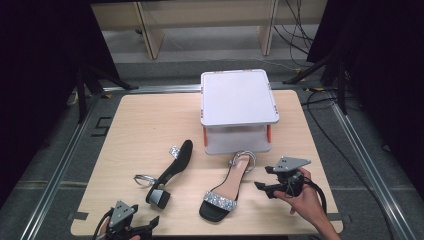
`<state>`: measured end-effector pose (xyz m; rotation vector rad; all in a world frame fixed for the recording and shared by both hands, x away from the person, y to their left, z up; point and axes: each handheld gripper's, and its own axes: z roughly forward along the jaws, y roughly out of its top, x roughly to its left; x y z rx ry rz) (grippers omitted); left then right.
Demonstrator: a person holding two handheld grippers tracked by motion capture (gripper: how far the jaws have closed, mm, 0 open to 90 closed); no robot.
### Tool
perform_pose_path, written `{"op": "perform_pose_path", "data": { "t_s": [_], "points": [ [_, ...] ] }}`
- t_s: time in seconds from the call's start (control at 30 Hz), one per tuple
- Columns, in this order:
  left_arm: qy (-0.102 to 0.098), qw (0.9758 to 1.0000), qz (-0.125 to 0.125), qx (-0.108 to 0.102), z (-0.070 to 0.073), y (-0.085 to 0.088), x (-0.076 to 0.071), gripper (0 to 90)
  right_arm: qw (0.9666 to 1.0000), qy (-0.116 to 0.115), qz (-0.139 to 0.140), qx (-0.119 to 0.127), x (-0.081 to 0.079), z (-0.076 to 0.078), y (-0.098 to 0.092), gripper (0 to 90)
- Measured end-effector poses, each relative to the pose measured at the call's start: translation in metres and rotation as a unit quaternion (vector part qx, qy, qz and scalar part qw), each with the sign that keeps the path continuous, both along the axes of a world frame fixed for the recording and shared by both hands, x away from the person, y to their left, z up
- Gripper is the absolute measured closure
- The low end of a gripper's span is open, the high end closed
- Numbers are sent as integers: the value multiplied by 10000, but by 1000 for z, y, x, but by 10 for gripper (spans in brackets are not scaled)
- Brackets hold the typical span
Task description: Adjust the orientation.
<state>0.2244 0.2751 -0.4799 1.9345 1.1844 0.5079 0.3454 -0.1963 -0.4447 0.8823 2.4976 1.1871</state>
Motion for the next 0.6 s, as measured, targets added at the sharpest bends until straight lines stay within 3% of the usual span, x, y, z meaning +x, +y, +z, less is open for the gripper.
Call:
{"op": "perform_pose_path", "data": {
  "t_s": [0.07, 0.1, 0.23, 0.33, 0.4, 0.5, 0.57, 0.6],
  "points": [
    [-7, 10000, -8, 16, 0, 0, 0, 151, 10000, -47, -1, 28, 1, 2, -1, 315],
    [23, 9997, 129, -184, 0, -3, -2, 152, 10000, -37, -14, 42, 2, 2, -1, 309],
    [0, 9998, 102, -148, 0, -2, -2, 151, 9999, -46, -93, 131, 6, 5, 0, 296],
    [-1, 9998, 102, -146, 0, -2, -2, 152, 9996, -183, -89, 180, 18, 13, 4, 290],
    [8, 9998, 119, -163, 0, -2, -2, 152, 9994, -310, -7, 182, 24, 19, 8, 287],
    [12, 9998, 127, -162, 0, -2, -2, 152, 9994, -214, 73, 267, 32, 28, 19, 279],
    [13, 9998, 128, -165, 0, -2, -2, 152, 9992, -295, 142, 241, 35, 30, 24, 277],
    [11, 9998, 119, -161, 0, -2, -2, 152, 9988, -330, 284, 234, 40, 35, 36, 267]
  ]
}}
